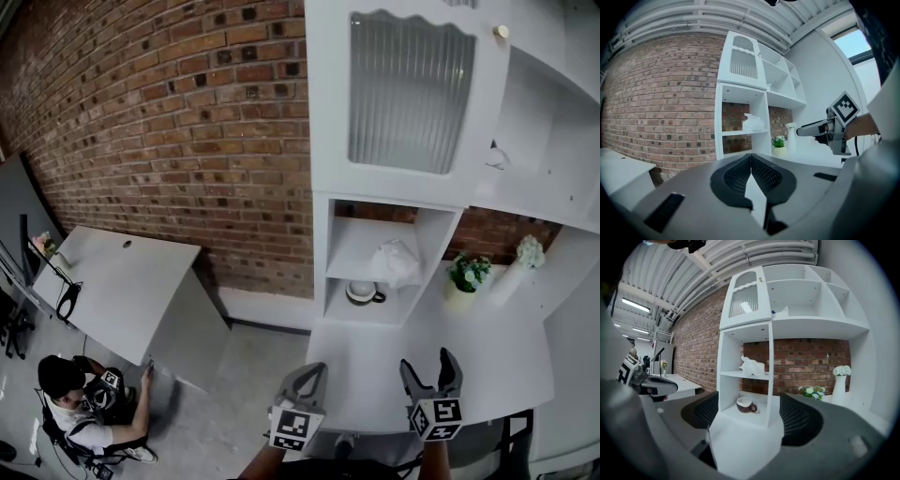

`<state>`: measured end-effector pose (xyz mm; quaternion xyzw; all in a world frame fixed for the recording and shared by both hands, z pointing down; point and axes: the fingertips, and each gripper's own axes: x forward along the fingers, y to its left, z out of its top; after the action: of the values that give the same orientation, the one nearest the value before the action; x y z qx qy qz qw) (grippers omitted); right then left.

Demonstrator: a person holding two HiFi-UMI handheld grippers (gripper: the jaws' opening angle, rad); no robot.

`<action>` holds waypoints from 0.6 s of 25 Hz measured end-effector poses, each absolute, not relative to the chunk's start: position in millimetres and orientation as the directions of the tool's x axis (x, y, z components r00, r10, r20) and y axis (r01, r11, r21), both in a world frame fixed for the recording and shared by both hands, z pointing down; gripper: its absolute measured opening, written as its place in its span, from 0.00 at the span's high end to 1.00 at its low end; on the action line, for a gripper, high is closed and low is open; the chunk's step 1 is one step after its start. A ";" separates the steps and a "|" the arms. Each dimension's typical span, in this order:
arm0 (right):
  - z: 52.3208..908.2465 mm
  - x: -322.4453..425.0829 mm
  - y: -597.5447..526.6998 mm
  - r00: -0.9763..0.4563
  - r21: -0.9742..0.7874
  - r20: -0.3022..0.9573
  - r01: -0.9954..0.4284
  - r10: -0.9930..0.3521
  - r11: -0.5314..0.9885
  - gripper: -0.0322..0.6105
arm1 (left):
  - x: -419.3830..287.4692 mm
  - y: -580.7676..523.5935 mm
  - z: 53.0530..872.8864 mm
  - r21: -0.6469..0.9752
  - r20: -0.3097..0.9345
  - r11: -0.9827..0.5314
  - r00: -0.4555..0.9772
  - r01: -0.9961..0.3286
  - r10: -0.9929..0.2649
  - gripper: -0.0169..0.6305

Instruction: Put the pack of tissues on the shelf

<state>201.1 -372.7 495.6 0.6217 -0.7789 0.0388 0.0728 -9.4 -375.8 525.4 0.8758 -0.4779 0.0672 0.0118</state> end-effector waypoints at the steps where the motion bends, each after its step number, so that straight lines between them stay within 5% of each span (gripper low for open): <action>1: 499.2 199.1 -366.4 -0.211 0.039 0.167 -0.975 -0.963 0.221 0.35 | -9.9 -373.0 525.5 -0.042 0.127 -0.546 0.538 -0.837 -0.833 0.96; 15: 531.8 192.8 -292.8 -0.119 0.175 0.226 -0.971 -0.967 0.160 0.78 | 7.9 -329.4 521.3 -0.094 0.124 -0.635 0.624 -0.767 -0.772 0.96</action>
<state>192.8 -292.8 531.8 0.6479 -0.7480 0.0079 0.1440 7.9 -329.4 521.3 0.9010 -0.4268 0.0764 -0.0159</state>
